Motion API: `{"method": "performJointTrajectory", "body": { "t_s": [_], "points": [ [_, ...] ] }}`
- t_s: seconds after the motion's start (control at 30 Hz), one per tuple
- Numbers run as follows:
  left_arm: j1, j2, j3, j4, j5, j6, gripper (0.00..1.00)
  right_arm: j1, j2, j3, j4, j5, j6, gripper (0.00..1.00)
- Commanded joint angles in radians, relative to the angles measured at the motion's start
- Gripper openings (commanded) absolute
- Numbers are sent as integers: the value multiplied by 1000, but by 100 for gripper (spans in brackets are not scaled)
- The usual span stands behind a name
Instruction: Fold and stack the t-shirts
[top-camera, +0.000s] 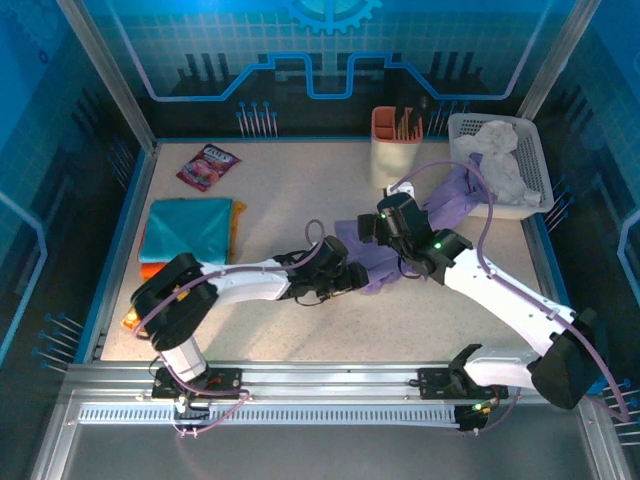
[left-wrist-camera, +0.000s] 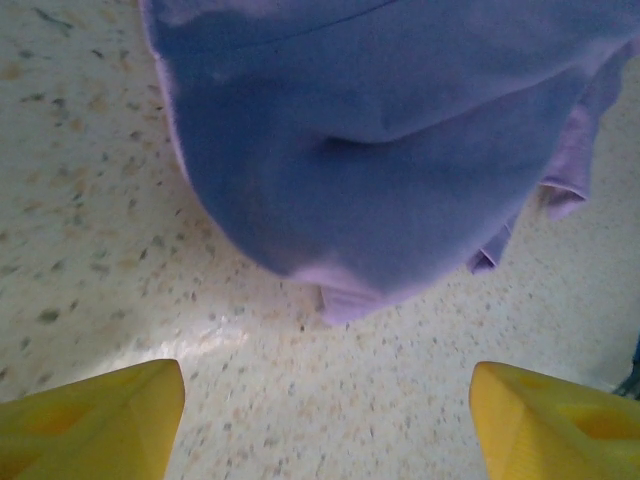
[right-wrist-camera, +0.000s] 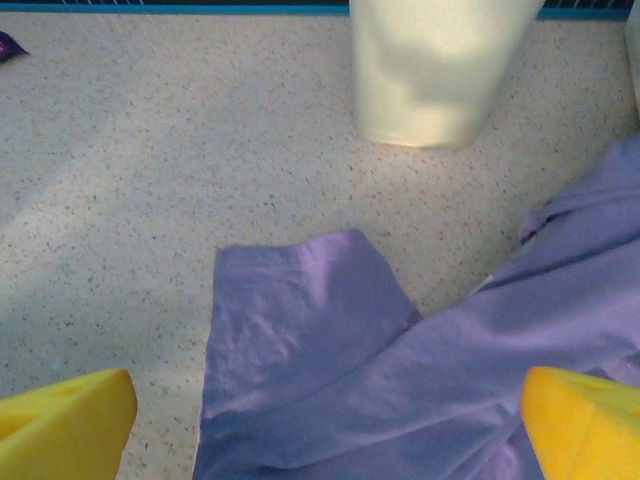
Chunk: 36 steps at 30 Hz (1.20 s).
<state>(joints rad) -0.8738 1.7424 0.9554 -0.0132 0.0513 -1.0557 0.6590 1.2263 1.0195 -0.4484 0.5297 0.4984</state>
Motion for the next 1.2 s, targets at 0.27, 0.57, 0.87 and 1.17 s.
{"method": "performJointTrajectory", "body": {
  "t_s": [0.27,0.57,0.87,1.17],
  "points": [
    [-5,219,180,70,-25,-36,61,-78,-101,-38,-114,1,61,98],
    [28,207,231,-21,-114,82,6,-143,-141,-70,-147,-64,83,98],
    [119,-86,156,-330,-56,287,0,-202,-129,-82,-145,-115,86,98],
    [407,-447,71,-647,113,455,0,-259,-61,-62,-132,-172,68,98]
  ]
}}
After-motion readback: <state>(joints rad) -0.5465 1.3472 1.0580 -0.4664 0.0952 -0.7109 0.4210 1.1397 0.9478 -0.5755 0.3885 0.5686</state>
